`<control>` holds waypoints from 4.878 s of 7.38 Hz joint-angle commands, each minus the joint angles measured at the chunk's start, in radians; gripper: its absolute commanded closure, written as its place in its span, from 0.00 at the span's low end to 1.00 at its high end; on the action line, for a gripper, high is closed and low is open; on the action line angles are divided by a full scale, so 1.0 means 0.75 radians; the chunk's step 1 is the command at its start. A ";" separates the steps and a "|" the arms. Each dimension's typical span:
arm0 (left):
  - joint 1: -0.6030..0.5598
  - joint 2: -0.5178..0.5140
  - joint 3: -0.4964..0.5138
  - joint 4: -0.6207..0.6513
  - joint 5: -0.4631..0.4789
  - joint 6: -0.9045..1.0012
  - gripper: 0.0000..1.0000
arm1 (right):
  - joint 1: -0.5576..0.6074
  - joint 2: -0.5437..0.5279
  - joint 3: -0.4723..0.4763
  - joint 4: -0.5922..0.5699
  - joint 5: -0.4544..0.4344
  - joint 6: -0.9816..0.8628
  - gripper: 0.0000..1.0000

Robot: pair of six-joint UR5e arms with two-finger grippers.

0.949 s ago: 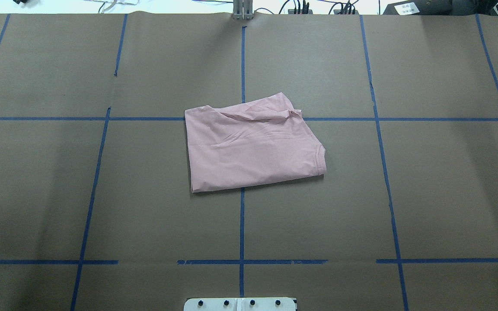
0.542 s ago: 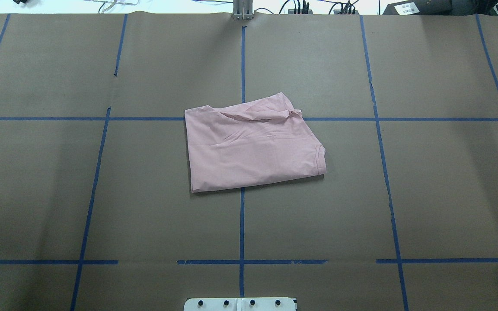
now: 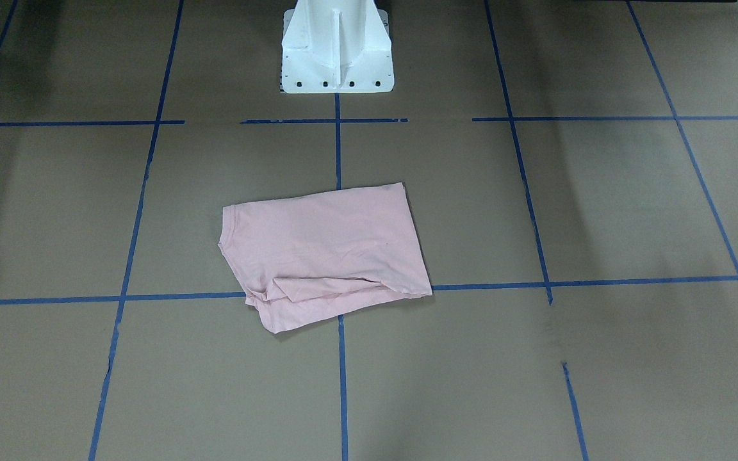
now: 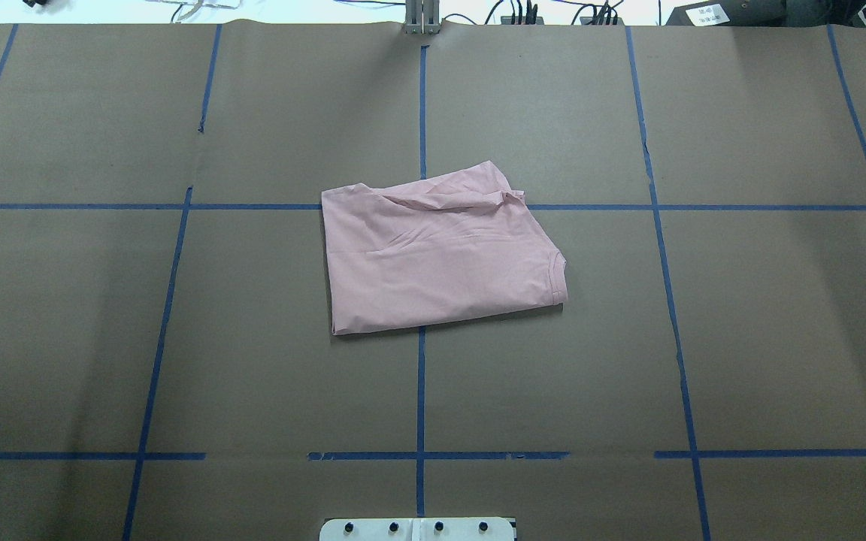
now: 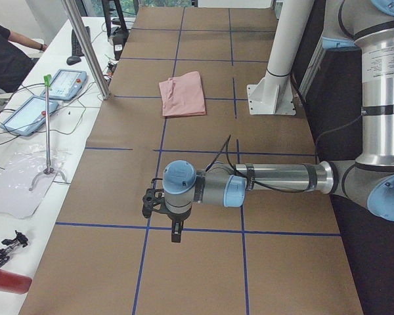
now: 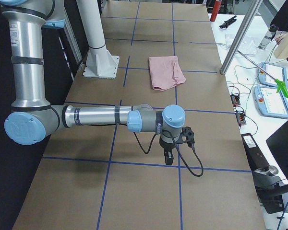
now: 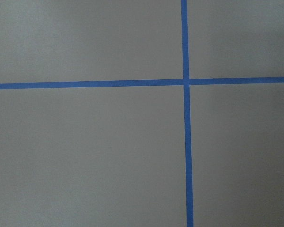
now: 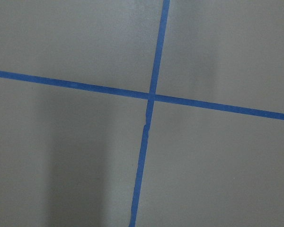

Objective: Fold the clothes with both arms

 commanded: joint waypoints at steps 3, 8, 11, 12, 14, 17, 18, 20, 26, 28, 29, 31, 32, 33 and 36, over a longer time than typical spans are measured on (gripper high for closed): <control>0.007 0.016 -0.052 0.000 -0.003 -0.005 0.00 | -0.081 -0.010 0.065 -0.001 0.002 0.089 0.00; 0.011 0.016 -0.050 0.000 -0.001 -0.003 0.00 | -0.102 -0.077 0.123 0.009 0.002 0.168 0.00; 0.011 0.016 -0.044 0.000 0.001 0.005 0.00 | -0.102 -0.087 0.129 0.013 0.012 0.166 0.00; 0.011 0.018 -0.046 0.002 -0.001 0.005 0.00 | -0.104 -0.087 0.137 0.013 0.012 0.166 0.00; 0.019 0.028 -0.042 -0.002 0.001 0.009 0.00 | -0.102 -0.089 0.147 0.013 0.059 0.168 0.00; 0.056 0.048 -0.129 0.181 0.019 0.011 0.00 | -0.102 -0.087 0.145 0.013 0.065 0.166 0.00; 0.062 0.071 -0.221 0.314 0.024 0.171 0.00 | -0.102 -0.087 0.151 0.013 0.065 0.166 0.00; 0.058 0.097 -0.248 0.452 0.014 0.324 0.00 | -0.104 -0.085 0.151 0.013 0.067 0.166 0.00; 0.056 0.095 -0.250 0.412 -0.017 0.263 0.00 | -0.102 -0.089 0.174 0.017 0.063 0.184 0.00; 0.058 0.089 -0.244 0.401 -0.017 0.261 0.00 | -0.104 -0.089 0.174 0.017 0.063 0.184 0.00; 0.058 0.083 -0.242 0.401 -0.015 0.261 0.00 | -0.102 -0.087 0.176 0.017 0.061 0.184 0.00; 0.060 0.079 -0.242 0.401 -0.015 0.261 0.00 | -0.104 -0.079 0.170 0.015 0.063 0.184 0.00; 0.060 0.079 -0.240 0.399 -0.015 0.261 0.00 | -0.102 -0.079 0.172 0.017 0.063 0.184 0.00; 0.060 0.079 -0.242 0.401 -0.017 0.259 0.00 | -0.104 -0.079 0.174 0.017 0.063 0.184 0.00; 0.060 0.079 -0.242 0.401 -0.017 0.261 0.00 | -0.104 -0.085 0.172 0.017 0.063 0.180 0.00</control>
